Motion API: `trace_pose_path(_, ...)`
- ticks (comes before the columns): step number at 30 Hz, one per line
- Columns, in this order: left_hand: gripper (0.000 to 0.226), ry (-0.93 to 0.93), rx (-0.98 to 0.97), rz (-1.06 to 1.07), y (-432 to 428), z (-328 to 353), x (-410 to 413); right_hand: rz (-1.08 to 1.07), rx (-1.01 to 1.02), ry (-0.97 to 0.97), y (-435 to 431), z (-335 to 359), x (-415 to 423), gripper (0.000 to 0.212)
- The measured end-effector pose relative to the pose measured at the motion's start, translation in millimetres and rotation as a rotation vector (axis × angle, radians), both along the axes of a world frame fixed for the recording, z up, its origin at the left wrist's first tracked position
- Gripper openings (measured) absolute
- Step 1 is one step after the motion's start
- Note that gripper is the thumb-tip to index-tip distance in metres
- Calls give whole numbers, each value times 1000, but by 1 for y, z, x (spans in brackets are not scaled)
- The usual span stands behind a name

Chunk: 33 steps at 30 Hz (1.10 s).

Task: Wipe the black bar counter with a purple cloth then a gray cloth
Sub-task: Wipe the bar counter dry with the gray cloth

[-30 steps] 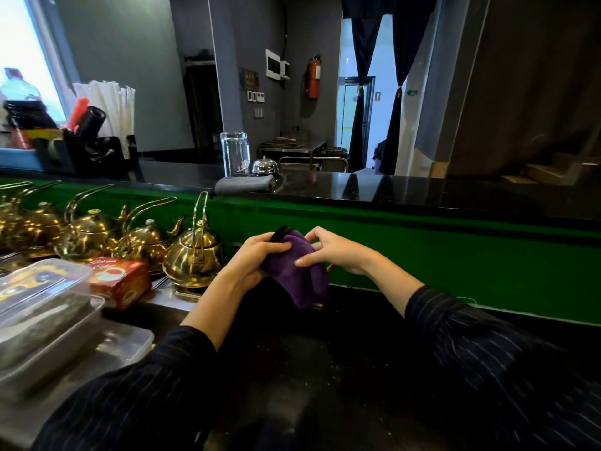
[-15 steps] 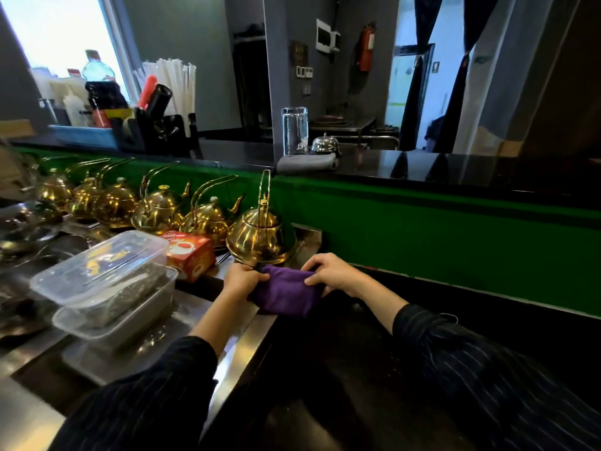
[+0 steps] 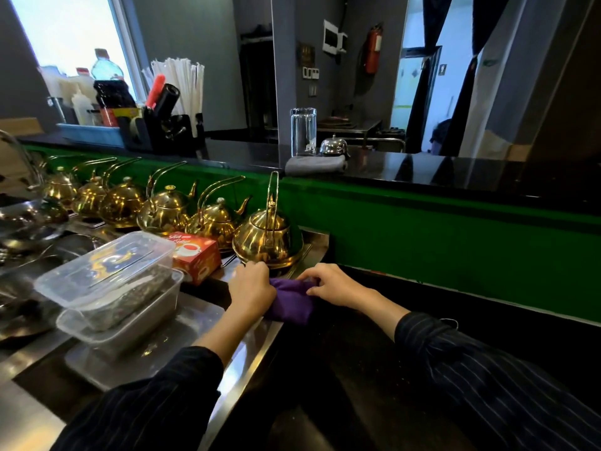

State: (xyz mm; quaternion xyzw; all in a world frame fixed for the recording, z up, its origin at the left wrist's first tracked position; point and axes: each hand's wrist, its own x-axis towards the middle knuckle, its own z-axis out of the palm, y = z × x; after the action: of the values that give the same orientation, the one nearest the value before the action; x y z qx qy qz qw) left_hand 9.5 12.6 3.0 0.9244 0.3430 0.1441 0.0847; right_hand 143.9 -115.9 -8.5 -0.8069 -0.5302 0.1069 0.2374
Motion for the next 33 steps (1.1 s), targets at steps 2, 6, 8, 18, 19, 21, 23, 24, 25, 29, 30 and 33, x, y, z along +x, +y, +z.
trace_pose_path(2, 13, -14, -16, -83, -5, 11, 8, 19, 32, -12, -3, 15, 8, 34)
trace_pose_path(6, 24, -190, -79, -377, -9, 42, 39, -25, 170, -111, -2, 57, 33, 28)
trace_pose_path(8, 31, -284, -71, -454, -8, 63, 61, -83, 232, -167, 2, 81, 48, 25)
trace_pose_path(18, 80, -199, 81, -403, 62, 140, 184, -267, 19, -538, 59, 167, 128, 78)
trace_pose_path(19, 82, -116, 106, -401, 70, 141, 194, -257, -43, -512, 66, 168, 137, 82)
trace_pose_path(21, 77, 5, 171, -394, 80, 138, 207, -249, -170, -477, 77, 164, 150, 81)
trace_pose_path(23, 64, 19, 245, -385, 85, 132, 213, -247, -206, -429, 81, 157, 159, 74)
trace_pose_path(24, 61, 0, 267, -384, 86, 131, 215, -246, -184, -413, 81, 155, 161, 72)
trace_pose_path(25, 58, -16, 276, -385, 86, 131, 214, -244, -159, -415, 79, 154, 162, 69)
trace_pose_path(29, 58, 22, 259, -393, 84, 140, 207, -246, -66, -494, 68, 156, 158, 54)
trace_pose_path(30, 57, 20, 257, -394, 82, 142, 203, -250, -21, -496, 64, 156, 156, 49)
trace_pose_path(33, 47, -65, 233, -400, 69, 144, 187, -262, 121, -443, 47, 156, 147, 35)
